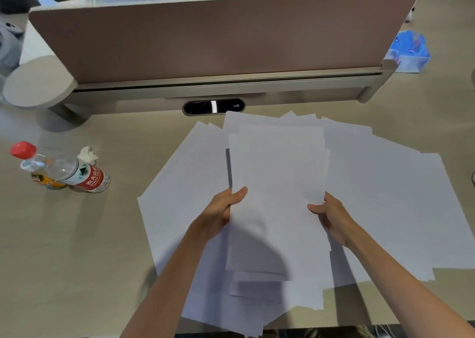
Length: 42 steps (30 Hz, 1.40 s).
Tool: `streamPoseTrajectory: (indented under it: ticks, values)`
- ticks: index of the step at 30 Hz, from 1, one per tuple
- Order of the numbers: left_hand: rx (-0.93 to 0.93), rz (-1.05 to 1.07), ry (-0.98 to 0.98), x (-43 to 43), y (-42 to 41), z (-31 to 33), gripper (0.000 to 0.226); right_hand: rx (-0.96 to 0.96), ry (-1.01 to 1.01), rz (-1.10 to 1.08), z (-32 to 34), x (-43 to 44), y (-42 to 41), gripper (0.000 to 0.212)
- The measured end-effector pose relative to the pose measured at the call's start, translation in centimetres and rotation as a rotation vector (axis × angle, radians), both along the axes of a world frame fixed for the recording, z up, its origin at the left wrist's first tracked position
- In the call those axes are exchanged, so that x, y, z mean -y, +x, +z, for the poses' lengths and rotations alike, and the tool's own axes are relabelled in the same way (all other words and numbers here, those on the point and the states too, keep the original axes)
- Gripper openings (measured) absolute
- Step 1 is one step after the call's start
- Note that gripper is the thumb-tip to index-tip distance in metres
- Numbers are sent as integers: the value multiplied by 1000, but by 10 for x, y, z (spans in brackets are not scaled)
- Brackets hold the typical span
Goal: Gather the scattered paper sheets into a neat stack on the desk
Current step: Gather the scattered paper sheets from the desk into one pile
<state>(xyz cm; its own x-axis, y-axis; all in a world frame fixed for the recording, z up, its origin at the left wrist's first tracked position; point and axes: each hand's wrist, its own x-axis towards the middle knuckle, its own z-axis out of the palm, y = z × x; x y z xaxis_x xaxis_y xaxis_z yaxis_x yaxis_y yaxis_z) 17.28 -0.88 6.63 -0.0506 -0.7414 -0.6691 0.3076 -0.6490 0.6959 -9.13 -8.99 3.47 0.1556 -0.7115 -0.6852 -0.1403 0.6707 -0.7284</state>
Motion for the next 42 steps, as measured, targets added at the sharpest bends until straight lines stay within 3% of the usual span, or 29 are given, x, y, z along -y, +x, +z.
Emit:
streamPoseTrajectory:
  ticks: [2, 4, 7, 9, 11, 13, 14, 17, 20, 22, 24, 27, 30, 33, 36, 39, 42]
  values:
    - [-9, -4, 50, 0, -6, -3, 10, 12, -16, 92, 6, 2, 9, 47]
    - [4, -9, 84, -1, -12, -8, 18, 9, -22, 124, 13, 3, 18, 45]
    - [147, 160, 114, -1, -10, -33, 49, 1, -38, 199, 21, 10, 28, 36]
    - [217, 287, 143, 2, -8, -45, 68, -28, -68, 228, 19, 20, 36, 19]
    - [259, 372, 138, 7, -7, -51, 66, -150, -150, 228, 14, 33, 44, 29]
    - [273, 414, 135, 14, -4, -52, 69, -318, -275, 183, 4, 50, 48, 12]
    - [279, 428, 124, 18, -4, -50, 60, -437, -354, 212, -4, 60, 47, 7]
    - [301, 412, 119, 29, -3, -50, 24, -745, -488, 331, -18, 92, 42, 35]
    - [307, 432, 122, 39, -5, -52, 3, -889, -517, 374, -21, 116, 36, 56]
    - [326, 430, 154, 42, -3, -60, 12, -897, -455, 363, -25, 130, 35, 56]
    - [338, 438, 171, 44, -2, -63, 5, -855, -421, 314, -26, 141, 36, 59]
    - [345, 450, 172, 46, -5, -68, 21, -732, -366, 155, -26, 155, 38, 61]
    - [349, 466, 163, 46, -5, -73, 26, -637, -280, 21, -24, 171, 37, 55]
    - [340, 453, 187, 46, -4, -74, 29, -559, -168, 22, -15, 188, 35, 46]
    - [336, 473, 193, 46, -4, -72, 29, -507, -80, 78, -17, 195, 33, 67]
    - [329, 471, 200, 47, -4, -71, 24, -645, -129, 172, -20, 192, 33, 46]
    - [333, 476, 209, 45, -4, -71, 21, -618, -156, 158, -19, 197, 33, 33]
